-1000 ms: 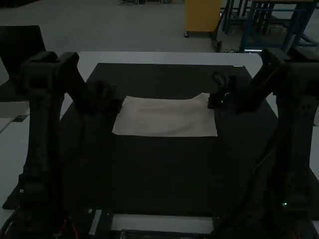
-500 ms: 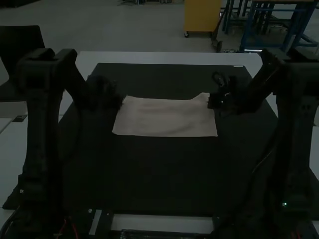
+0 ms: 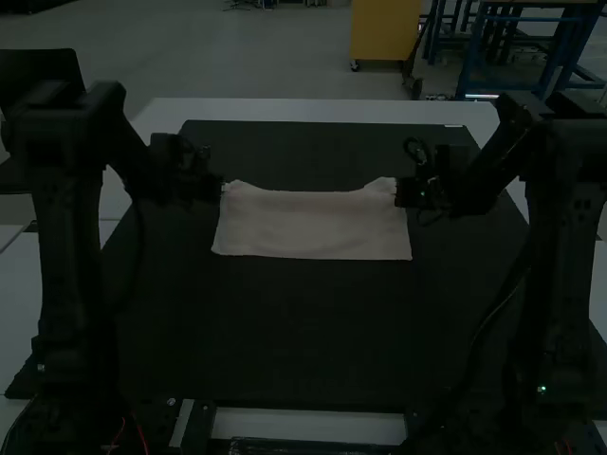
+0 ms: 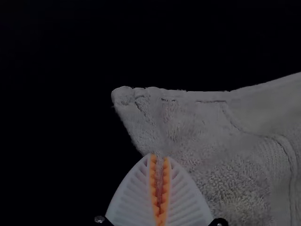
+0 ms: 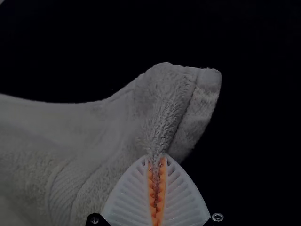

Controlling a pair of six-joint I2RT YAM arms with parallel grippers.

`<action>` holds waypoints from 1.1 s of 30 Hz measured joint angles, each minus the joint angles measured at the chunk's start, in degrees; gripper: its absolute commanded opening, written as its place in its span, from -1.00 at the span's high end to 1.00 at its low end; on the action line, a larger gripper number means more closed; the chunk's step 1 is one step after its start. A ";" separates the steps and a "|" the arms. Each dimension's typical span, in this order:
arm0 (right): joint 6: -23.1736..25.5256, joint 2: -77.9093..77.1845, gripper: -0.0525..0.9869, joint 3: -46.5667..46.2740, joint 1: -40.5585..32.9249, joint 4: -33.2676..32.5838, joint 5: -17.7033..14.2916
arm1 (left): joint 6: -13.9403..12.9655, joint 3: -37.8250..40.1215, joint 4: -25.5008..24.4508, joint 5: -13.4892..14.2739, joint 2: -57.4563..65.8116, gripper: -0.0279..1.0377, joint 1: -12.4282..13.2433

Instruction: Fold the towel.

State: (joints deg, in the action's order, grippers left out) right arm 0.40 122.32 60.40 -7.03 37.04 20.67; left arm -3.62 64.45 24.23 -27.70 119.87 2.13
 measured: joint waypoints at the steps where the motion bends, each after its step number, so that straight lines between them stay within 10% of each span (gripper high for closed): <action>1: 0.00 0.02 0.94 0.00 -0.04 -0.02 0.00 | 0.00 -0.28 0.02 -0.24 -0.79 0.92 0.02; 33: -1.07 -17.11 0.94 -14.19 -0.02 -6.45 1.55 | -3.69 -18.80 -1.68 -2.36 -16.81 0.92 2.03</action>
State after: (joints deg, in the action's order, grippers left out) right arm -0.67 105.21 46.22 -7.05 30.59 22.22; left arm -7.31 45.65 22.55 -30.06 103.07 4.16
